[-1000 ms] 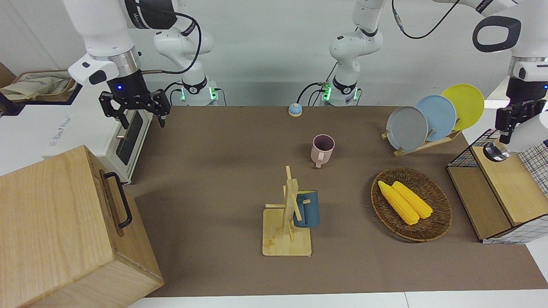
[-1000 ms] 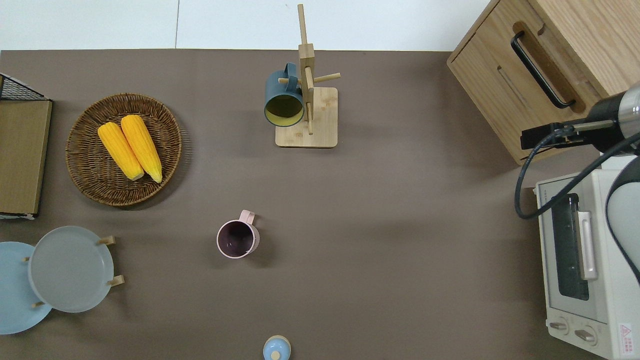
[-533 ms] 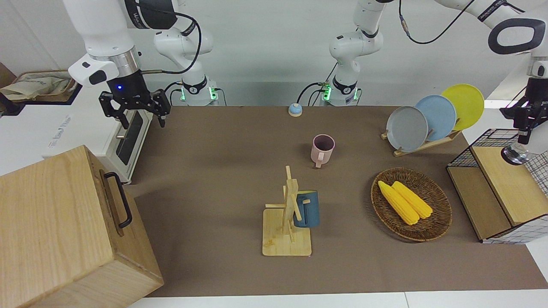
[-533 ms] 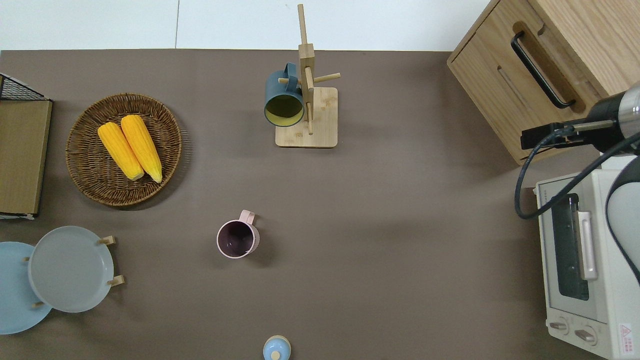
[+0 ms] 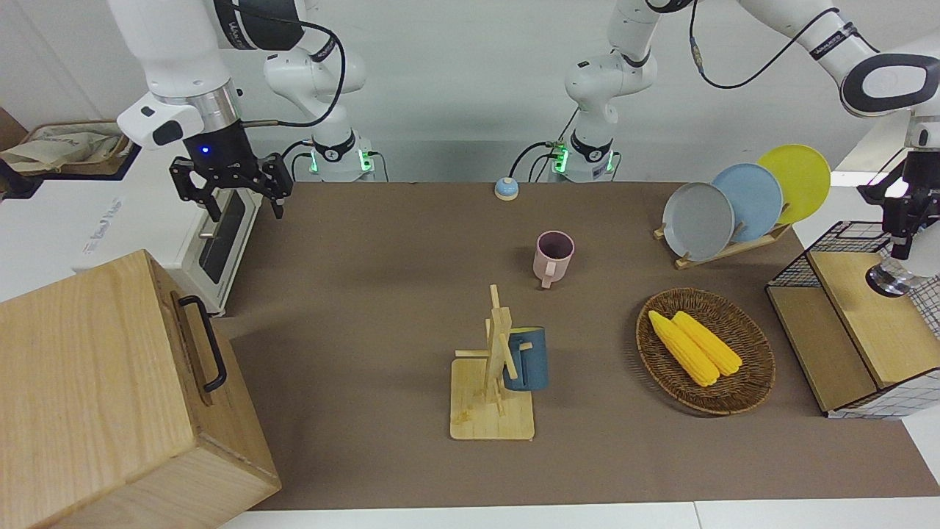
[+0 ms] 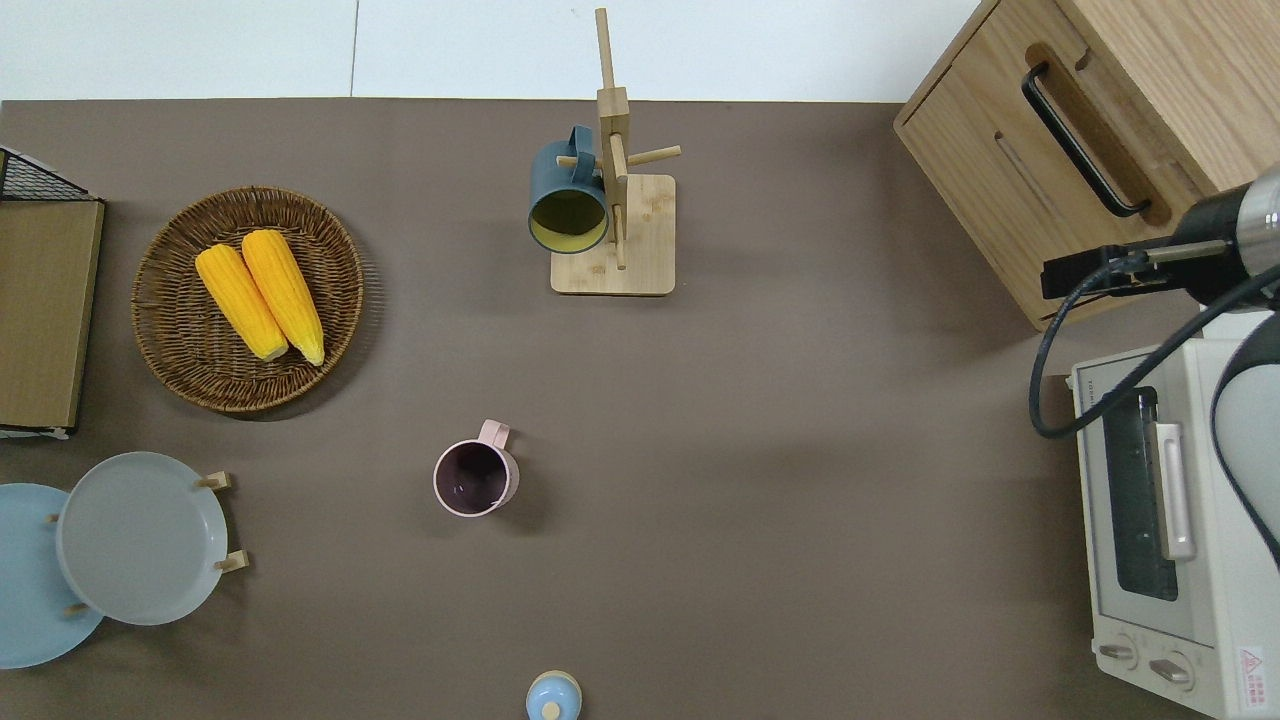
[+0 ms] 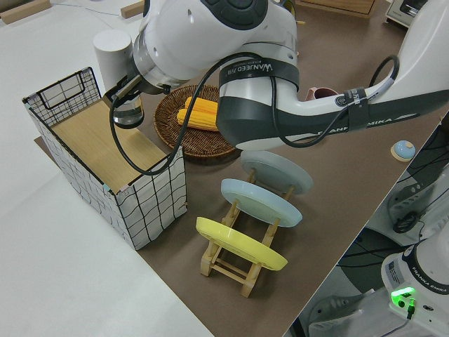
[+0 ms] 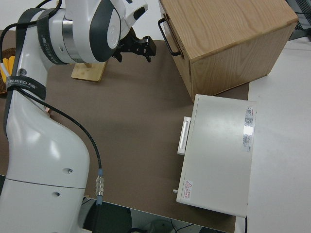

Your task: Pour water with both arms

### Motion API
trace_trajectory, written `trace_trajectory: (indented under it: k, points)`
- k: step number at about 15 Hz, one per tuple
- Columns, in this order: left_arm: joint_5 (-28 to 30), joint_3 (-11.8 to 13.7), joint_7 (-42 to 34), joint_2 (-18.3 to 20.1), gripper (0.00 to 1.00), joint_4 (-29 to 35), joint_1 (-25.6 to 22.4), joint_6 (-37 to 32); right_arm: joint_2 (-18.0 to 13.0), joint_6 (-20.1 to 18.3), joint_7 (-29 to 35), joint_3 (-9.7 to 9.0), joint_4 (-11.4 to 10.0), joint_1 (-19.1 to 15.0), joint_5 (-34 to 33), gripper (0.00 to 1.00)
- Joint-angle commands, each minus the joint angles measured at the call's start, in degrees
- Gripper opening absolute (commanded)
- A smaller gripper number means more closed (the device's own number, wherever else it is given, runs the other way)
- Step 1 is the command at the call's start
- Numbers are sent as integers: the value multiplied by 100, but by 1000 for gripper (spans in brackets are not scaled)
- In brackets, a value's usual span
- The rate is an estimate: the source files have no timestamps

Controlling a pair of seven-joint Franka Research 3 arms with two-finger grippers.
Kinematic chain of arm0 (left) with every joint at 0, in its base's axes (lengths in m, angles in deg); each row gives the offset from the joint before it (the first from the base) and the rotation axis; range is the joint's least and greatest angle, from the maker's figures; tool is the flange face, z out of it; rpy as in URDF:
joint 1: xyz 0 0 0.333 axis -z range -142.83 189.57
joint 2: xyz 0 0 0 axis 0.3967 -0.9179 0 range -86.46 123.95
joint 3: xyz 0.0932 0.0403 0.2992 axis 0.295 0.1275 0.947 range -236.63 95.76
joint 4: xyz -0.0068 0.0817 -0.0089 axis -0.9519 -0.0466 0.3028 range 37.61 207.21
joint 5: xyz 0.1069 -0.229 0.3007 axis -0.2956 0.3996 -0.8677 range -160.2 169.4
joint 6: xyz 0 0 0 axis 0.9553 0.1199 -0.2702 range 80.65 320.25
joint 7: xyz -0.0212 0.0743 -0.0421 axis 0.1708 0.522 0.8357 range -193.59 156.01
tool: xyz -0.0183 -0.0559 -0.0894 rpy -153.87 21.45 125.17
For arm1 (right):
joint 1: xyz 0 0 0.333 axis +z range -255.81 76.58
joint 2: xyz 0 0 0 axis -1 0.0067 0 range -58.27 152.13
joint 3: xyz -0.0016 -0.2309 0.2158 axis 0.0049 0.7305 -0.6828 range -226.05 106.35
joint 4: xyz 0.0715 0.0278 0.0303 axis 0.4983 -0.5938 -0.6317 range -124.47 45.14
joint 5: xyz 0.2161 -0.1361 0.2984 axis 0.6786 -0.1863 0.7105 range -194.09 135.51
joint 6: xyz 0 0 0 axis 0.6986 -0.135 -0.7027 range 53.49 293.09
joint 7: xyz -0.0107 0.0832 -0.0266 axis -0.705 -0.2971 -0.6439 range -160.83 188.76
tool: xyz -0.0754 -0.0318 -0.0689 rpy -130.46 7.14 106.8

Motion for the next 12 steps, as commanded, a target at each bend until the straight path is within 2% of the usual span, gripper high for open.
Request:
trace_trajectory:
  k: [1, 12]
  points:
    - [712, 195, -927, -175, 0, -43, -22, 167, -21, -63, -87, 10, 23, -13, 132, 990]
    - [792, 283, -1253, -456, 0, -70, -145, 167, -21, -63, -87, 10, 23, -13, 123, 990]
